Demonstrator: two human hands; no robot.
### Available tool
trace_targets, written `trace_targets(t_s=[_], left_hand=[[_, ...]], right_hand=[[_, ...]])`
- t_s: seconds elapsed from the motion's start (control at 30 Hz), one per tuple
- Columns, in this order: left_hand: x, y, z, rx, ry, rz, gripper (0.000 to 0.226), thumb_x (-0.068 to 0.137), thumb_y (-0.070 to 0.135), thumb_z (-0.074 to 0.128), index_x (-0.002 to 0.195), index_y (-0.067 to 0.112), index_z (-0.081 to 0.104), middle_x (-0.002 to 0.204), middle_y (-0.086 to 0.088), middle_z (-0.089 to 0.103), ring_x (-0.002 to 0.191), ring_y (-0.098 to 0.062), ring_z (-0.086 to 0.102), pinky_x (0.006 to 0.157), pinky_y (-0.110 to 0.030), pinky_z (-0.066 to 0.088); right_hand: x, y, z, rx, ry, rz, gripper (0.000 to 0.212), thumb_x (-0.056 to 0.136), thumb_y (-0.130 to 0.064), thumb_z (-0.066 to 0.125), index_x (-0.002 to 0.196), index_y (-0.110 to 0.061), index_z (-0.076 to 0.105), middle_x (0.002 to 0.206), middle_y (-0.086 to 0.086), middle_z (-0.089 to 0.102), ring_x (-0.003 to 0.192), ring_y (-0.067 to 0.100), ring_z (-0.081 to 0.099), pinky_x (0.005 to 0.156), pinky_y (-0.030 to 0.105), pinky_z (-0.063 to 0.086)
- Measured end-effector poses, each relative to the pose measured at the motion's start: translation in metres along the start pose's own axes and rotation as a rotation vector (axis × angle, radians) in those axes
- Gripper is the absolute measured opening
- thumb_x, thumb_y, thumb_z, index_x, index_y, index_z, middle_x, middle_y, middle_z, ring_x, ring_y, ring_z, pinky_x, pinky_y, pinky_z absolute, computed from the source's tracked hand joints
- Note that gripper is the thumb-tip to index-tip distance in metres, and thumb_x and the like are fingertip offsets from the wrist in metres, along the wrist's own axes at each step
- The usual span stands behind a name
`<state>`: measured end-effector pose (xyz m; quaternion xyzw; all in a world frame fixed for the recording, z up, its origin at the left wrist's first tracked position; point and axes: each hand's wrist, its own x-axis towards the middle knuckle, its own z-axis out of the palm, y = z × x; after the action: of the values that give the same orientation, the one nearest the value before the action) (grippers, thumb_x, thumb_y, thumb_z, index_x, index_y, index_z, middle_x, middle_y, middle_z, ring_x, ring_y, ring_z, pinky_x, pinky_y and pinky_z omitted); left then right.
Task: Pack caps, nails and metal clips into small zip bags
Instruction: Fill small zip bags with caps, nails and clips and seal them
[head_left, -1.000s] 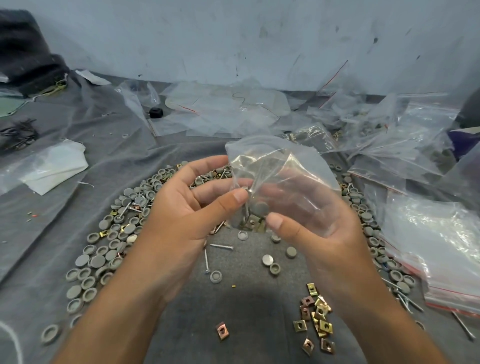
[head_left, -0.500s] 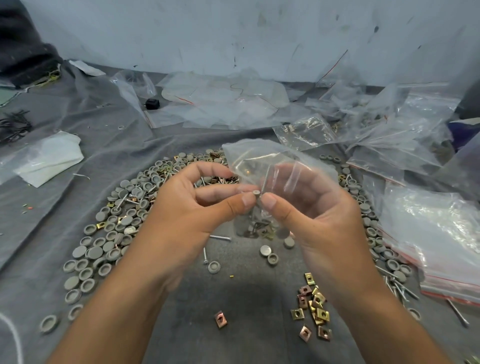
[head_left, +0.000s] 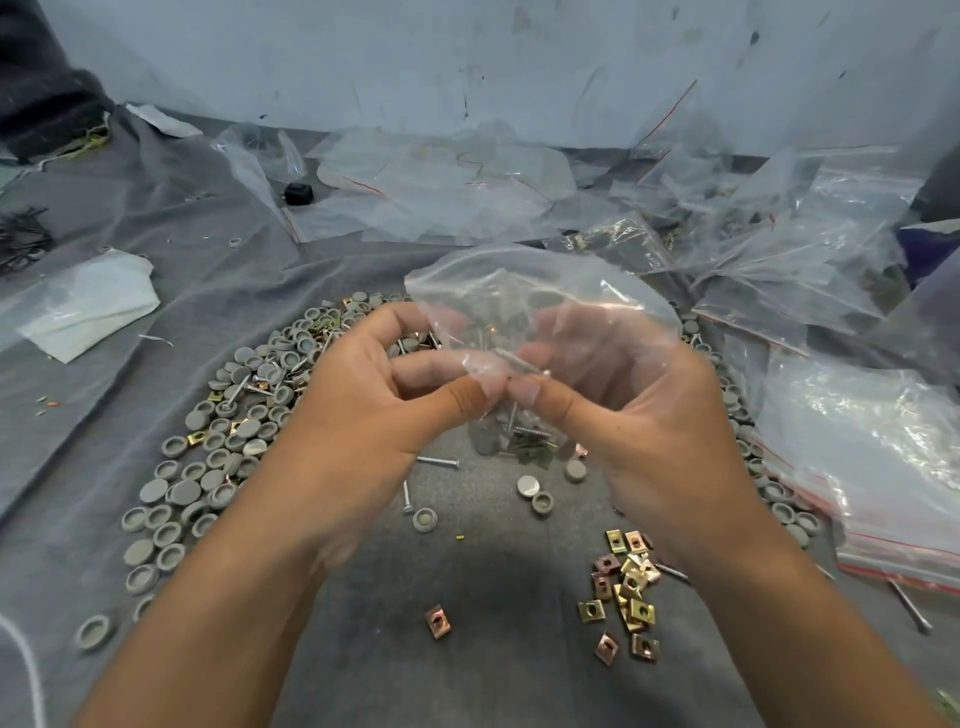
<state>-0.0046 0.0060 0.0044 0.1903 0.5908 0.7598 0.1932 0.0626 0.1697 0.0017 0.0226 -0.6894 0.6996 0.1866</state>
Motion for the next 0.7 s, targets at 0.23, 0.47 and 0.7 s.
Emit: trace_targets(t_s=[0.23, 0.47, 0.7], left_hand=[[0.0030, 0.0009, -0.0041, -0.055, -0.054, -0.033, 0.051, 0.075, 0.014, 0.073, 0.124, 0.012, 0.058, 0.103, -0.014, 0.077, 0.086, -0.013, 0.074, 0.071, -0.015, 0.053], [0.0033, -0.0021, -0.0066, -0.052, -0.065, -0.033, 0.049, 0.078, 0.013, 0.073, 0.124, 0.012, 0.059, 0.101, -0.013, 0.077, 0.086, -0.014, 0.074, 0.071, -0.015, 0.053], [0.0033, -0.0040, -0.0061, 0.024, -0.049, 0.009, 0.043, 0.078, 0.037, 0.072, 0.119, 0.022, 0.070, 0.118, -0.004, 0.074, 0.105, -0.017, 0.067, 0.090, -0.040, 0.046]], right_hand=[[0.0005, -0.0009, -0.0063, -0.044, 0.045, 0.023, 0.038, 0.077, -0.027, 0.081, 0.110, -0.023, 0.065, 0.097, -0.007, 0.079, 0.084, 0.017, 0.075, 0.060, 0.032, 0.059], [0.0005, 0.0010, -0.0082, -0.040, 0.051, 0.036, 0.041, 0.075, -0.028, 0.084, 0.111, -0.020, 0.065, 0.099, -0.004, 0.078, 0.087, 0.016, 0.076, 0.059, 0.031, 0.059], [0.0004, -0.0009, -0.0116, 0.055, -0.092, 0.046, 0.030, 0.086, -0.021, 0.075, 0.114, -0.017, 0.069, 0.106, -0.002, 0.078, 0.097, 0.011, 0.075, 0.074, 0.017, 0.057]])
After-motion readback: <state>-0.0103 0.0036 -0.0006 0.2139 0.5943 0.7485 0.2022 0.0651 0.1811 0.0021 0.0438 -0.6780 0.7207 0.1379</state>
